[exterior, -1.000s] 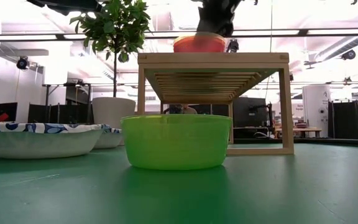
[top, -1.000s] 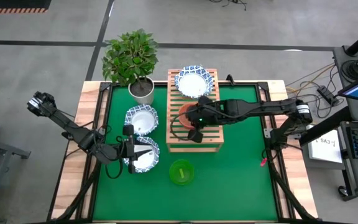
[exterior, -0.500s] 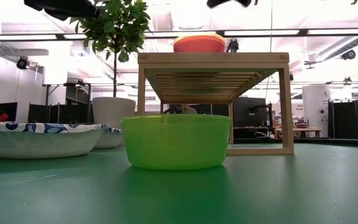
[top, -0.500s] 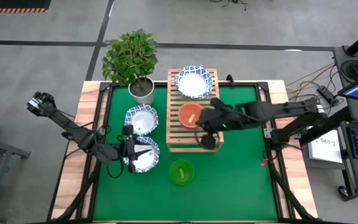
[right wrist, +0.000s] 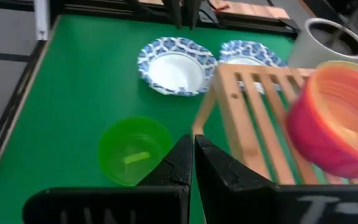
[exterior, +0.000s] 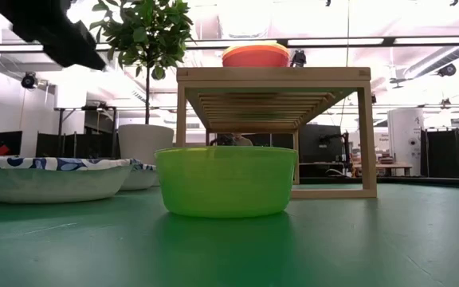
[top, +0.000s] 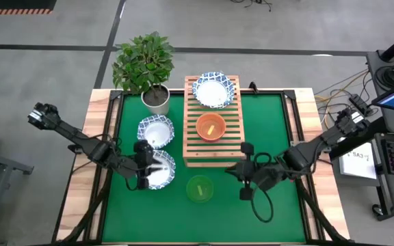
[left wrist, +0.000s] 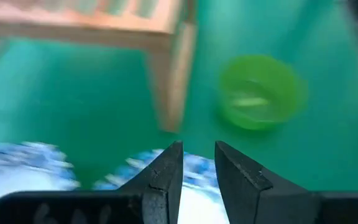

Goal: Place and stack bowls onto a shelf
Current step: Stack the white patterned bowl on top of the other white patterned bowl on the shelf

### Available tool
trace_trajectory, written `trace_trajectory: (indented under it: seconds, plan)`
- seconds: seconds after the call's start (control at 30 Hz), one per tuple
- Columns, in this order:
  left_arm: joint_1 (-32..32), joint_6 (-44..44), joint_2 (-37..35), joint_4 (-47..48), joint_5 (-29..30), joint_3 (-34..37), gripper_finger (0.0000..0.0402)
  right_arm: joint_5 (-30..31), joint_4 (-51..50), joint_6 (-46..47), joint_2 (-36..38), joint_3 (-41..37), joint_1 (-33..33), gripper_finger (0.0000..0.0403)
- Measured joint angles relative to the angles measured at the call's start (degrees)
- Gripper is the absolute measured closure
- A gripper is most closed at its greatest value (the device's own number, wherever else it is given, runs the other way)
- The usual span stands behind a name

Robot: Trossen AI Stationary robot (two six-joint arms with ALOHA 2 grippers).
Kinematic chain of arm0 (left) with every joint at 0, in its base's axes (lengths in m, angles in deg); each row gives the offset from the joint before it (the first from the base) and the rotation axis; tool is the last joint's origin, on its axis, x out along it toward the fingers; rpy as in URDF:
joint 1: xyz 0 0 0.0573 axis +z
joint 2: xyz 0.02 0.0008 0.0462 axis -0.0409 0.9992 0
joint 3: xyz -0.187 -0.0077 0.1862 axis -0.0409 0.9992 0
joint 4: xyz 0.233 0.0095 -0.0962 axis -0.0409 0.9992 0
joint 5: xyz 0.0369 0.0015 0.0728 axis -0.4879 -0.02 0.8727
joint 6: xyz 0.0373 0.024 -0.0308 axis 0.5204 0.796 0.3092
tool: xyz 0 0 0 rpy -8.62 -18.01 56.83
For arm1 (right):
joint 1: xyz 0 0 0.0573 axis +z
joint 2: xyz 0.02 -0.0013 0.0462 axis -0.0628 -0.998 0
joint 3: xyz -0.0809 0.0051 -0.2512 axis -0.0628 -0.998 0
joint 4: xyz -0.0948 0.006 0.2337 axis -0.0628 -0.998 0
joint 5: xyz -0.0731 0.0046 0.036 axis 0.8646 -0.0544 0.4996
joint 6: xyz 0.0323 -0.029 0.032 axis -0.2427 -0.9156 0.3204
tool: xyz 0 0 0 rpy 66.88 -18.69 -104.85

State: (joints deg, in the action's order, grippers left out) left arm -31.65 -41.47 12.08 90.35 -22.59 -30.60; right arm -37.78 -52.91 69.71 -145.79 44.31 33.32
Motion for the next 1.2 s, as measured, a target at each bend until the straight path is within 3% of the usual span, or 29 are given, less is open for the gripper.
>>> trace_trajectory:
  seconds: [0.2,0.3,0.5,0.63,0.93,1.2]
  plan:
    - [-0.1,-15.4,0.3,-0.4,-14.8,-0.5,0.0317,0.2,6.1,-4.7,0.2,-4.9,1.2,0.0394]
    - [-0.7,-19.2,2.0,-0.4,-18.1,-0.5,0.0298,0.4,9.2,-7.1,0.2,-7.0,1.0,0.0394]
    - [-1.4,-19.9,10.2,-0.1,-18.7,-1.4,0.0239,0.6,11.0,-8.4,0.4,-9.2,1.0,0.0394]
    - [-1.9,-19.5,18.1,6.5,-18.7,-5.0,0.0224,0.7,11.0,-9.0,0.5,-9.3,1.0,0.0394]
    - [-2.6,-14.3,32.7,20.1,-18.6,-17.0,0.0238,0.7,10.8,-11.0,0.5,-9.6,1.0,0.0394]
    - [-2.7,-16.5,38.3,21.1,-19.7,-18.2,0.0277,0.7,10.6,-11.8,0.5,-10.3,1.0,0.0394]
